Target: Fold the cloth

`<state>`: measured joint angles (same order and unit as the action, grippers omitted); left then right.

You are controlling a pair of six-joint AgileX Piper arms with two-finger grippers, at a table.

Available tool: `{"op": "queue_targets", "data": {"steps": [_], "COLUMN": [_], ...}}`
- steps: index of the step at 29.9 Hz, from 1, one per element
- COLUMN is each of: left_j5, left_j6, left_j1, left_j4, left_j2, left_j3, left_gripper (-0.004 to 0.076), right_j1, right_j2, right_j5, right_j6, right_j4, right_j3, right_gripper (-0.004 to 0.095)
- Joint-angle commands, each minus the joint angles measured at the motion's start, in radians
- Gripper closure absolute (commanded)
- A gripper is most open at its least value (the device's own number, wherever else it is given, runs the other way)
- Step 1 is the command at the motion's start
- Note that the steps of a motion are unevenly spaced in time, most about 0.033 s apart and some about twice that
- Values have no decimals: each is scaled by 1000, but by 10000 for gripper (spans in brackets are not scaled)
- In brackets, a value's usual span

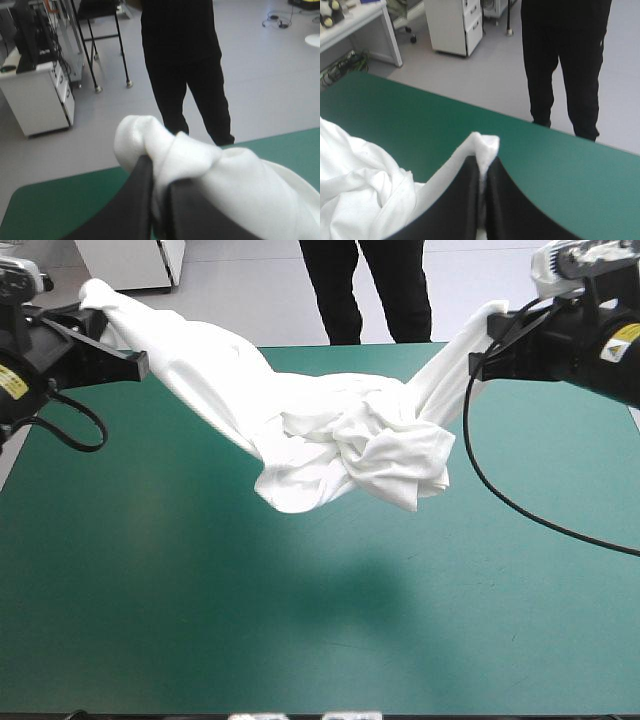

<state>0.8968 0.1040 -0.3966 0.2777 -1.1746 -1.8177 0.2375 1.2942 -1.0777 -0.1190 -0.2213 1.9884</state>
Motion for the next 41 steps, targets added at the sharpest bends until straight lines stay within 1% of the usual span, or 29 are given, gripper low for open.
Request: {"op": "queue_targets", "data": {"steps": [1, 3, 6, 8, 9, 10, 14, 16, 18, 22, 25, 28, 29, 30, 31, 35, 36, 38, 41], "left_j5": [-93, -88, -28, 68, 122, 170, 395, 388, 391, 391, 390, 365, 334, 317, 279, 78, 26, -47, -93], "left_j6": [-55, -84, -119, -153, -163, -163, -187, -179, -172, -155, -138, -133, -132, -131, -131, -129, -118, -76, 11], "left_j1": [1, 1, 1, 1, 1, 1, 1, 1, 1, 1, 1, 1, 1, 1, 1, 1, 1, 1, 1], "left_j4": [-40, -82, -149, -188, -201, -215, -278, -289, -289, -278, -289, -289, -286, -278, -278, -263, -241, -172, -19], "left_j2": [31, 31, 31, 31, 31, 33, 33, 54, 85, 158, 197, 211, 211, 211, 209, 172, 147, 106, 0], "left_j3": [-108, -153, -208, -238, -246, -246, -239, -200, -145, 20, 194, 357, 442, 478, 536, 718, 745, 773, 772], "left_gripper": [733, 733, 733, 733, 733, 733, 733, 733, 733, 733, 733, 733, 733, 733, 733, 733, 733, 733, 733], "right_j1": [0, 0, 0, 0, 0, 0, 0, 0, 0, 0, 0, 0, 0, 0, 0, 0, 0, 0, 0], "right_j2": [-29, -29, -29, -29, -29, -39, -90, -134, -193, -299, -368, -400, -400, -400, -396, -345, -324, -278, -179], "right_j5": [46, 24, -58, -151, -174, -172, -170, -170, -170, -170, -128, -51, -28, -4, 20, 187, 237, 318, 392], "right_j6": [-6, -6, 10, 46, 48, 70, 79, 92, 107, 119, 134, 152, 152, 152, 152, 152, 152, 154, 156], "right_j4": [-18, -24, -29, -36, -41, -65, -120, -120, -122, -114, -114, -114, -111, -108, -106, -81, -71, -51, -42], "right_j3": [152, 214, 282, 306, 306, 288, 193, 107, -22, -309, -517, -703, -762, -816, -866, -1004, -1023, -1035, -1027], "right_gripper": [921, 921, 921, 921, 921, 921, 921, 921, 921, 921, 921, 921, 921, 921, 921, 921, 921, 921, 921]}}
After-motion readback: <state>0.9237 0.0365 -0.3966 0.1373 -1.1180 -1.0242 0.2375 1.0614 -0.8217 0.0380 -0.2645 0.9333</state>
